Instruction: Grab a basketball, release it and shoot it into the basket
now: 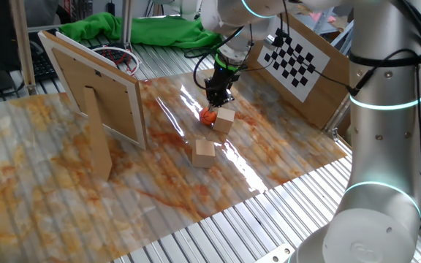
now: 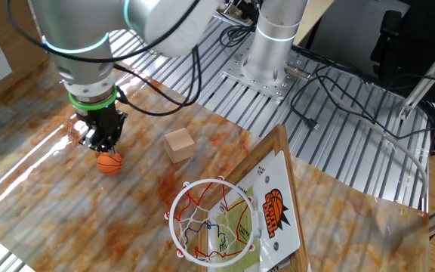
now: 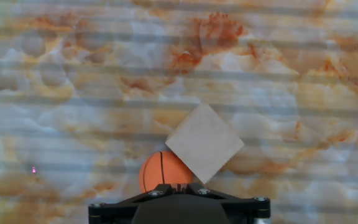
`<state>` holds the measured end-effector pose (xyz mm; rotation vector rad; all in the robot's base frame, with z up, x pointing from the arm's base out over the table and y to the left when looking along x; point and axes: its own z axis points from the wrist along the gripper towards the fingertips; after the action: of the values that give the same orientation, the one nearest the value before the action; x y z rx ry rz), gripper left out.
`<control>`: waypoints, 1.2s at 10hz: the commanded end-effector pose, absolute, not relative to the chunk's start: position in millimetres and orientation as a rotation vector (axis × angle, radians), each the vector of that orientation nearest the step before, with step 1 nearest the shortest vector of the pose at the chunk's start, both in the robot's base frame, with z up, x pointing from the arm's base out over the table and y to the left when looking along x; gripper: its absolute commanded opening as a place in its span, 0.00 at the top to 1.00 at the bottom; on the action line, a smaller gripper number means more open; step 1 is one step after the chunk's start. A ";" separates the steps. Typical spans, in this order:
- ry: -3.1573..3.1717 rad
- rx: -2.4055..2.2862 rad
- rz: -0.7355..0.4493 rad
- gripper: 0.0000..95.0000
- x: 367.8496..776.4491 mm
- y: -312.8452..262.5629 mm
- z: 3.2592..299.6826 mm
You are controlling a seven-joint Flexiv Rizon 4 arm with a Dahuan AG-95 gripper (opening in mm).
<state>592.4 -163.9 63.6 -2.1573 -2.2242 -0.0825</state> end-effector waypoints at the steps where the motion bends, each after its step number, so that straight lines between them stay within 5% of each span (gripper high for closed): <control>1: -2.247 -2.104 -0.074 1.00 590.1 -163.0 64.8; 12: -2.353 -1.916 -0.022 1.00 590.1 -163.0 64.8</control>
<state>590.7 -163.6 64.1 -1.9173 -2.3548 -0.0198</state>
